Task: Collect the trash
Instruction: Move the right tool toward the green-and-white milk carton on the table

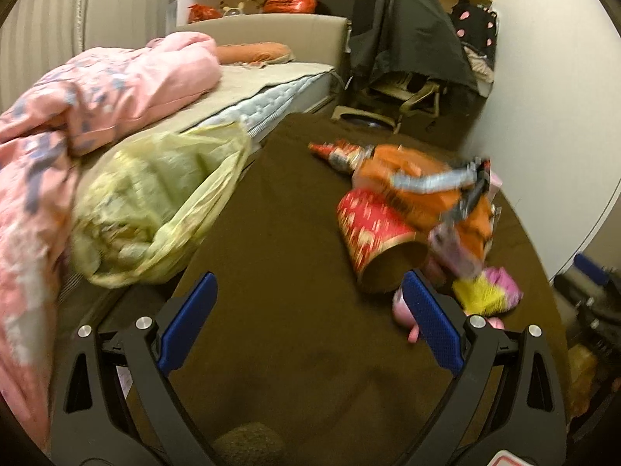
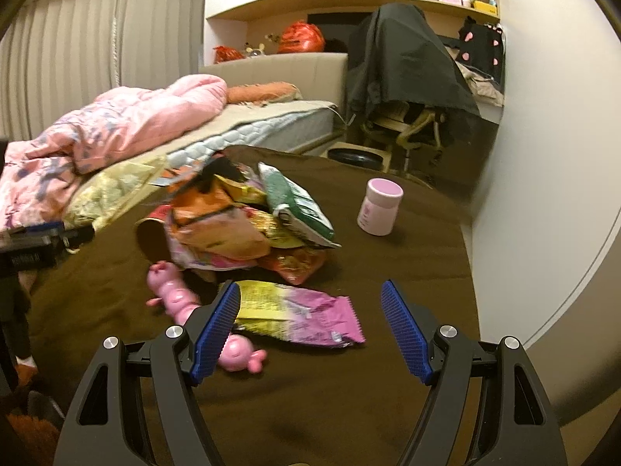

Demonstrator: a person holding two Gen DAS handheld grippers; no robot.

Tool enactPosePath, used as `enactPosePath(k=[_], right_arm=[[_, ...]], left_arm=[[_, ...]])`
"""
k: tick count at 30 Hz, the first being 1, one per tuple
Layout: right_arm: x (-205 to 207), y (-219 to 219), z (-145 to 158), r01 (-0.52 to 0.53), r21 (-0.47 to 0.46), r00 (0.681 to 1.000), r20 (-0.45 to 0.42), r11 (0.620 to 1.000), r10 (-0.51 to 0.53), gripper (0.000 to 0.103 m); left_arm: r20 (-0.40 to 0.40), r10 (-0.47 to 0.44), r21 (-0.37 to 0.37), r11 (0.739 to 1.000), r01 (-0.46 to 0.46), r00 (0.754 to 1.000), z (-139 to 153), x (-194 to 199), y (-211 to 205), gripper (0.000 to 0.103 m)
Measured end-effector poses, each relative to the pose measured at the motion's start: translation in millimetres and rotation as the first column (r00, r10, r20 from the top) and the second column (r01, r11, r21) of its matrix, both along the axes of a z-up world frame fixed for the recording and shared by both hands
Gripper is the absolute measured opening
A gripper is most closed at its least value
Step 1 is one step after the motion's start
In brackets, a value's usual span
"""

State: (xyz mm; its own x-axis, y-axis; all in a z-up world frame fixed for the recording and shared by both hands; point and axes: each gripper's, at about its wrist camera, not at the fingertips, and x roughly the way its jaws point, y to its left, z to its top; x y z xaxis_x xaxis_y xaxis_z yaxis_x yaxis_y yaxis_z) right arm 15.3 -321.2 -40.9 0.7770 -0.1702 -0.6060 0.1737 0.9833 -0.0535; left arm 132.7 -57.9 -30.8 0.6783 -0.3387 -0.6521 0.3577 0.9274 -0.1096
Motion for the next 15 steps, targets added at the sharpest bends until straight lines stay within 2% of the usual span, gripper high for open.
enactPosePath(k=[5, 9, 15], right_arm=[[20.5, -9.9, -13.8, -0.022, 0.025, 0.997, -0.068, 0.999, 0.024, 0.071], [25.8, -8.3, -27.4, -0.044, 0.033, 0.992, -0.116, 0.998, 0.047, 0.071], [28.1, -10.1, -39.9, -0.069, 0.05, 0.986, -0.147, 0.996, 0.075, 0.071]], left_arm=[[0.003, -0.095, -0.082, 0.992, 0.095, 0.995, 11.8, 27.1, -12.6, 0.092], [0.035, -0.145, -0.065, 0.987, 0.147, 0.989, 12.6, 35.9, -22.5, 0.094], [-0.086, -0.233, -0.071, 0.971, 0.227, 0.969, -17.1, 49.6, -29.7, 0.094]])
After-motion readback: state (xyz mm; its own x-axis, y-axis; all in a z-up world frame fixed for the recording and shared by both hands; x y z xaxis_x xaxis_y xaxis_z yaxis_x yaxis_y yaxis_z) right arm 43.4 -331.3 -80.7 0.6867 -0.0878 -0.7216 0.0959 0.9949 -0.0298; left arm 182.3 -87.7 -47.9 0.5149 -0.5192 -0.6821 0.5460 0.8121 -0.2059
